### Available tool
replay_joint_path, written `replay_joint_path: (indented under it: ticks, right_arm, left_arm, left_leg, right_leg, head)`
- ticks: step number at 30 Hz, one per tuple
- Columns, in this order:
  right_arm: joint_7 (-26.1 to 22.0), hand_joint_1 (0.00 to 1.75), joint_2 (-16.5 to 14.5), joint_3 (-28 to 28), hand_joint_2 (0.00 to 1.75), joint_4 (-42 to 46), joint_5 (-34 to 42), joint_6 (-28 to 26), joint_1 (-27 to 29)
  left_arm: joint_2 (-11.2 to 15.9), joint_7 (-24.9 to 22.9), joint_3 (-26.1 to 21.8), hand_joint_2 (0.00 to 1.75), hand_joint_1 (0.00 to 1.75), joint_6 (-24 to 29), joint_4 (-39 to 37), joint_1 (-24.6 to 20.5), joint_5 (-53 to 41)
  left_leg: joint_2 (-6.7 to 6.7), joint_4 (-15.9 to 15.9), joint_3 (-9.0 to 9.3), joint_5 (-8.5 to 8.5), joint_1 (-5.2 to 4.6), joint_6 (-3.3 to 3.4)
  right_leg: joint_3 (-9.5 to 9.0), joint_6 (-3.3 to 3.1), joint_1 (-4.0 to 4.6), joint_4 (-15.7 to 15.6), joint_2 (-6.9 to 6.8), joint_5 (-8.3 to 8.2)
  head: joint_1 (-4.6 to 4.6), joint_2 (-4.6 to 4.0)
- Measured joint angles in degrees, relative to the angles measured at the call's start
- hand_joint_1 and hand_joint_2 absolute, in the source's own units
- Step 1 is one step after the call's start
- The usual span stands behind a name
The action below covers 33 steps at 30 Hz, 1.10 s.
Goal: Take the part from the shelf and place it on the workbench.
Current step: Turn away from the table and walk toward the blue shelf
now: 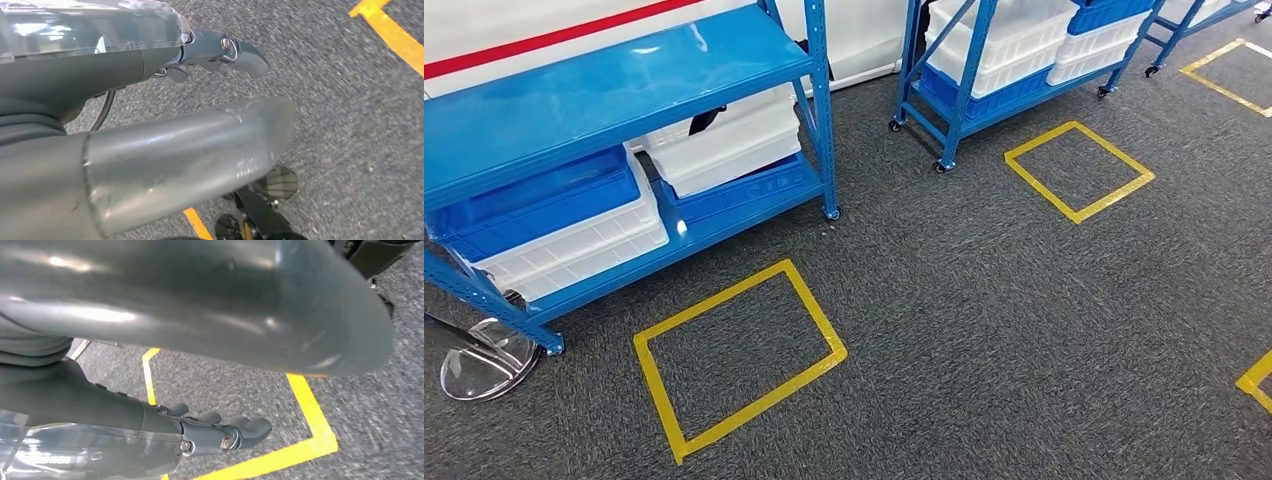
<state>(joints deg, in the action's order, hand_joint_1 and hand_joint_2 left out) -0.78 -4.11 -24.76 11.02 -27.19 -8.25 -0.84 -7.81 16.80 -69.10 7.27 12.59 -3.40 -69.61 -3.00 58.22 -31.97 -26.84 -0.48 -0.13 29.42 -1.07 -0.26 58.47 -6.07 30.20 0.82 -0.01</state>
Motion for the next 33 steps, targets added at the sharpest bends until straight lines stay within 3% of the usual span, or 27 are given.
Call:
replay_joint_path:
  ticks: [1,2,4,6,7,8,9,10,12,14,16,17,19,21,23,24,25,28,29,31,32,33]
  right_arm:
    - [0.0,0.0,0.0,-0.04,0.0,0.01,0.0,0.02,-0.17]
    - [0.03,0.0,0.02,-0.08,0.0,0.02,0.0,0.04,-0.28]
    - [0.08,0.0,0.08,-0.13,0.0,0.04,0.0,0.07,-0.23]
    - [0.1,0.0,0.11,-0.15,0.0,0.03,0.0,0.11,-0.04]
    - [0.1,0.0,0.11,-0.15,0.0,0.03,0.0,0.13,0.0]
    - [0.1,0.0,0.11,-0.16,0.0,0.02,0.0,0.13,0.04]
    - [0.1,0.0,0.13,-0.16,0.0,0.02,0.0,0.13,0.08]
    - [0.11,0.0,0.16,-0.16,0.0,0.02,0.0,0.12,0.1]
    - [0.12,0.0,0.23,-0.18,0.0,0.0,-0.01,0.11,0.24]
    - [0.11,0.0,0.26,-0.19,0.0,-0.03,-0.01,0.11,0.28]
    - [0.12,0.0,0.25,-0.2,0.0,-0.03,0.0,0.11,0.11]
    - [0.13,0.0,0.22,-0.2,0.0,-0.02,0.0,0.12,0.03]
    - [0.14,0.0,0.14,-0.2,0.0,-0.03,-0.01,0.13,0.06]
    - [0.15,0.0,0.11,-0.21,0.0,-0.04,-0.01,0.17,0.31]
    - [0.18,0.0,0.13,-0.23,0.0,-0.04,-0.03,0.27,0.46]
    - [0.18,0.0,0.13,-0.24,0.0,-0.04,-0.05,0.33,0.45]
    - [0.18,0.0,0.13,-0.24,0.0,-0.04,-0.08,0.38,0.41]
    - [0.17,0.0,0.13,-0.24,0.0,-0.04,-0.16,0.45,0.35]
    - [0.17,0.0,0.13,-0.24,0.0,-0.04,-0.19,0.45,0.31]
    - [0.18,0.0,0.13,-0.24,0.0,-0.03,-0.22,0.43,0.04]
    - [0.21,0.0,0.15,-0.24,0.0,-0.01,-0.23,0.4,-0.09]
    - [0.24,0.0,0.19,-0.25,0.0,0.0,-0.24,0.38,-0.16]
  left_arm:
    - [0.02,0.01,-0.01,0.0,0.0,0.02,0.0,0.08,0.0]
    - [0.03,0.01,-0.01,0.0,0.0,0.03,-0.01,0.16,0.0]
    - [0.0,-0.02,-0.02,0.0,0.0,0.05,-0.01,0.1,-0.03]
    - [-0.03,-0.04,-0.03,0.0,0.0,0.05,-0.01,-0.03,-0.07]
    - [-0.03,-0.05,-0.04,0.0,0.0,0.05,0.0,-0.03,-0.07]
    - [-0.03,-0.05,-0.04,0.0,0.0,0.05,0.0,-0.01,-0.07]
    - [-0.03,-0.05,-0.05,0.0,0.0,0.05,-0.01,0.03,-0.07]
    - [-0.03,-0.06,-0.05,0.0,0.0,0.05,-0.01,0.06,-0.07]
    - [-0.03,-0.06,-0.06,0.0,0.0,0.05,-0.02,0.05,-0.07]
    - [-0.03,-0.05,-0.06,0.0,0.0,0.05,-0.01,0.02,-0.07]
    - [-0.03,-0.05,-0.06,0.0,0.0,0.05,-0.01,0.1,-0.07]
    - [-0.05,-0.06,-0.06,0.0,0.0,0.05,-0.01,0.18,-0.07]
    - [-0.1,-0.06,-0.06,0.0,0.0,0.05,-0.02,0.2,-0.07]
    - [-0.12,-0.05,-0.06,0.0,0.0,0.02,-0.02,0.04,-0.07]
    - [-0.1,-0.03,-0.06,0.0,0.0,-0.05,-0.02,0.01,-0.07]
    - [-0.1,-0.01,-0.07,0.0,0.0,-0.08,-0.02,0.09,-0.07]
    - [-0.1,0.02,-0.07,0.0,0.0,-0.1,-0.02,0.18,-0.07]
    - [-0.1,0.16,-0.07,0.0,0.0,-0.1,-0.02,0.03,-0.07]
    - [-0.1,0.2,-0.06,0.0,0.0,-0.1,-0.02,-0.04,-0.07]
    - [-0.1,0.26,-0.08,0.0,0.0,-0.09,-0.02,0.07,-0.02]
    - [-0.12,0.27,-0.1,0.0,0.0,-0.07,-0.02,0.2,0.01]
    - [-0.15,0.31,-0.13,0.0,0.0,-0.04,-0.02,0.28,0.03]
  left_leg:
    - [0.63,-0.26,0.1,0.17,0.11,0.33]
    - [1.2,-0.66,0.3,0.42,0.25,0.61]
    - [2.3,-1.42,0.68,1.01,0.66,1.33]
    - [3.4,-1.54,0.57,1.25,0.73,1.69]
    - [4.02,-1.53,0.53,1.27,0.71,1.72]
    - [4.71,-1.49,0.55,1.27,0.71,1.71]
    - [5.44,-1.41,0.61,1.24,0.75,1.67]
    - [6.21,-1.28,0.67,1.17,0.81,1.56]
    - [7.62,-0.65,0.48,0.88,0.88,1.09]
    - [8.77,-0.07,-0.11,0.72,0.87,0.34]
    - [9.88,-0.1,-0.56,0.88,0.98,-0.47]
    - [9.79,0.04,-0.69,0.79,1.05,-0.81]
    - [7.49,2.78,-1.94,-1.01,1.01,-1.31]
    - [4.51,9.74,-5.15,-4.74,1.06,-1.71]
    - [3.59,15.77,-7.94,-6.94,1.23,-2.03]
    - [3.4,16.0,-7.96,-6.47,1.28,-2.11]
    - [3.08,13.8,-6.72,-4.95,1.3,-2.09]
    - [0.28,2.36,-0.65,-0.34,0.92,-1.36]
    - [-0.31,0.52,0.19,0.03,0.71,-0.98]
    - [0.32,-0.18,0.21,0.08,0.47,-0.23]
    - [0.81,-0.42,0.29,0.26,0.62,0.14]
    - [1.33,-0.73,0.46,0.51,0.78,0.54]
  right_leg:
    - [-0.21,0.28,0.04,-0.15,-0.4,0.08]
    - [-0.35,0.61,0.01,0.01,0.04,0.37]
    - [0.9,1.17,-0.1,3.18,2.77,2.61]
    - [4.63,1.45,-0.35,10.56,5.45,6.24]
    - [6.49,1.55,-0.45,13.98,5.82,7.33]
    - [7.65,1.64,-0.54,15.8,5.95,7.29]
    - [7.78,1.72,-0.65,15.42,6.02,6.04]
    - [6.86,1.77,-0.8,12.82,6.25,3.82]
    - [3.84,1.82,-1.16,5.16,8.46,-0.42]
    - [2.45,1.6,-1.22,1.24,10.19,-1.79]
    - [2.48,1.04,-1.09,1.05,9.43,-1.78]
    - [2.38,0.68,-1.11,0.85,8.79,-1.89]
    - [2.2,-0.14,-1.27,0.38,7.34,-2.1]
    - [2.16,-0.64,-1.08,0.27,5.76,-2.05]
    - [2.15,-0.75,-0.92,0.28,4.18,-1.93]
    - [2.1,-0.73,-0.91,0.29,3.47,-1.87]
    - [1.98,-0.65,-0.91,0.3,2.79,-1.8]
    - [1.43,0.0,-0.69,0.33,0.99,-1.42]
    - [1.27,0.31,-0.59,0.33,0.52,-1.3]
    - [0.89,0.96,-0.47,0.11,-0.37,-1.26]
    - [0.69,1.3,-0.53,0.06,-0.37,-1.17]
    - [0.7,1.59,-0.58,0.45,0.51,-0.7]
  head:
    - [0.01,0.0]
    - [-0.07,0.0]
    - [-0.38,0.01]
    - [-0.63,0.0]
    - [-0.64,0.01]
    - [-0.64,0.01]
    - [-0.64,0.01]
    - [-0.65,0.01]
    - [-0.71,0.01]
    - [-0.7,0.0]
    - [-0.64,0.01]
    - [-0.62,0.01]
    - [-0.32,0.01]
    - [0.06,0.01]
    - [0.14,0.01]
    - [0.15,0.01]
    - [0.18,0.01]
    - [0.2,0.01]
    - [0.16,0.01]
    - [0.09,0.0]
    - [0.08,0.01]
    - [0.0,0.0]
